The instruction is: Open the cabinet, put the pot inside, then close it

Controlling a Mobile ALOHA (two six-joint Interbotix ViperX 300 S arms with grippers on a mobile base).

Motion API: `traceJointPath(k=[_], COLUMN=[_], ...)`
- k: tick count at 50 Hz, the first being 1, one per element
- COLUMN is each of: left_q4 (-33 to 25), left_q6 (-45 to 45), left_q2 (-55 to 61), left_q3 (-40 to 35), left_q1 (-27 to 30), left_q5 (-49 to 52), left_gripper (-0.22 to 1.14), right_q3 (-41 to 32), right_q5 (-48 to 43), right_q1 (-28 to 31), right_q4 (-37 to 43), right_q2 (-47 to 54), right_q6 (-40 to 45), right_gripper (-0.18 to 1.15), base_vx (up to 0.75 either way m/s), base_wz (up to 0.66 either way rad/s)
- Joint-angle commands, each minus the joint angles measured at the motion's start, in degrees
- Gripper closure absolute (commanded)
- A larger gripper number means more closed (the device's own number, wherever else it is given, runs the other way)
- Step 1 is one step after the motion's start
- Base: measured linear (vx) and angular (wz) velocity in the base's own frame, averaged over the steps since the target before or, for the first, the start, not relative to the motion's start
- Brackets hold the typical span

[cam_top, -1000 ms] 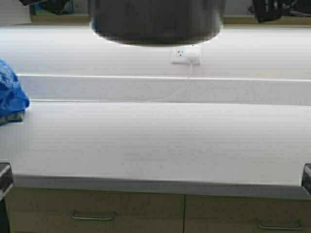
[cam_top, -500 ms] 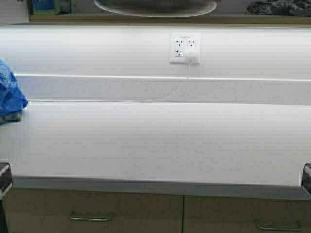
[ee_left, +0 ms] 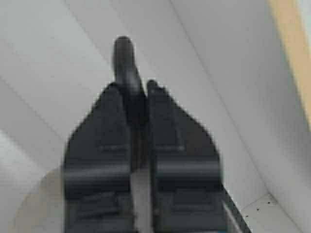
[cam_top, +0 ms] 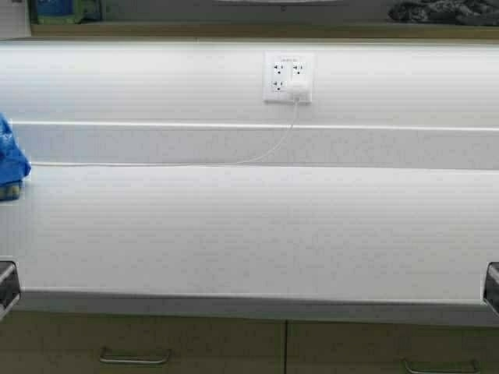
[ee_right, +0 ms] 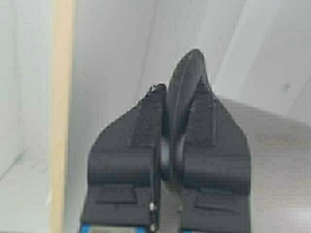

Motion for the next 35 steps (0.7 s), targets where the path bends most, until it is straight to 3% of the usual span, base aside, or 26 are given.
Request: traceJointPath(k=[1,35], left_q4=[1.85,0.09], left_q6=[1.41,0.79], left_q2=[1.05,11.43], left_q3=[-6.24,-20.57], left_q1=[-4.83,-3.43], left_q5=[1.76,6.77], left_gripper=[0.89,0.89], right_q3=[-8.26,-24.96], right_q5=[1.05,8.35], right_q1=[2.72,-0.53], right_q4=[-1.93,-1.93], right_q2=[2.90,15.03], right_q6=[0.44,0.53], right_gripper=[0.90,0.90], base_vx=[0.06,0.07], base_wz=[-0.04,-0.01])
